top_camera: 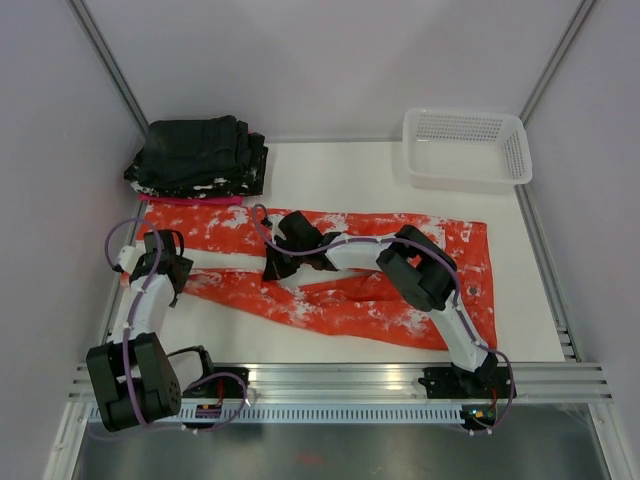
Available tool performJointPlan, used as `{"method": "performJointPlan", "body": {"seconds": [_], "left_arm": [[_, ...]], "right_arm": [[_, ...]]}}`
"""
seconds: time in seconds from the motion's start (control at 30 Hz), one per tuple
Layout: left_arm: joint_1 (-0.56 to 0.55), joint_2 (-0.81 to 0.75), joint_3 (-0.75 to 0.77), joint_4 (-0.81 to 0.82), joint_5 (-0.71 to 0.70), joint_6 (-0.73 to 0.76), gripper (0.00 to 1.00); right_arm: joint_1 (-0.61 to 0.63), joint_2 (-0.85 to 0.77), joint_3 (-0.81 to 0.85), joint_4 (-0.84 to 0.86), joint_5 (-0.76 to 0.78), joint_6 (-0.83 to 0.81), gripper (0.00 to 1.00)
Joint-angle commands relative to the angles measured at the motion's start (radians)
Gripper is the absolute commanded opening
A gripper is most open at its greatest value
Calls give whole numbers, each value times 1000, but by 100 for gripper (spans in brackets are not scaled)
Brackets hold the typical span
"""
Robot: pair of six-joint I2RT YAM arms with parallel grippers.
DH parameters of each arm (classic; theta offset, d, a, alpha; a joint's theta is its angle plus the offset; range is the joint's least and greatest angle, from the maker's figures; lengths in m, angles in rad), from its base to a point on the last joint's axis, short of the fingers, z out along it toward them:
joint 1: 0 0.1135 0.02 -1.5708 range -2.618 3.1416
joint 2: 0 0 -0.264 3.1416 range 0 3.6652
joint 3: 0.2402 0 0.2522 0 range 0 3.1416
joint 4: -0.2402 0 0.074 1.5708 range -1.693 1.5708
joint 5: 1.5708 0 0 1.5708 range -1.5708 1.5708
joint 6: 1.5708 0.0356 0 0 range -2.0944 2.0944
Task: Fold and stack the trousers
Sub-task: Flatten the trousers out
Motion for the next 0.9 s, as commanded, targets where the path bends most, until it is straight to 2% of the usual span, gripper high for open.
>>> {"method": "performJointPlan", "body": {"seconds": [0.0, 0.33, 0.63, 0.7, 0.77, 0.87], "left_arm": [[9, 12, 37, 109, 43, 34, 77], [15, 54, 14, 213, 37, 76, 77], [18, 224, 94, 245, 72, 91, 77], [18, 248, 117, 224, 63, 97, 78], [18, 261, 135, 196, 39, 99, 78], [20, 271, 142, 147, 5, 88, 79]], "right_arm": [[22, -3, -33, -63, -3, -42, 0], [30, 4, -24, -34, -2, -45, 0], [28, 3, -17, -52, 9, -45, 1], [30, -5, 0, -104, 45, -66, 4], [30, -28, 31, -140, 90, -89, 16], [28, -75, 72, -203, 205, -144, 22]]}}
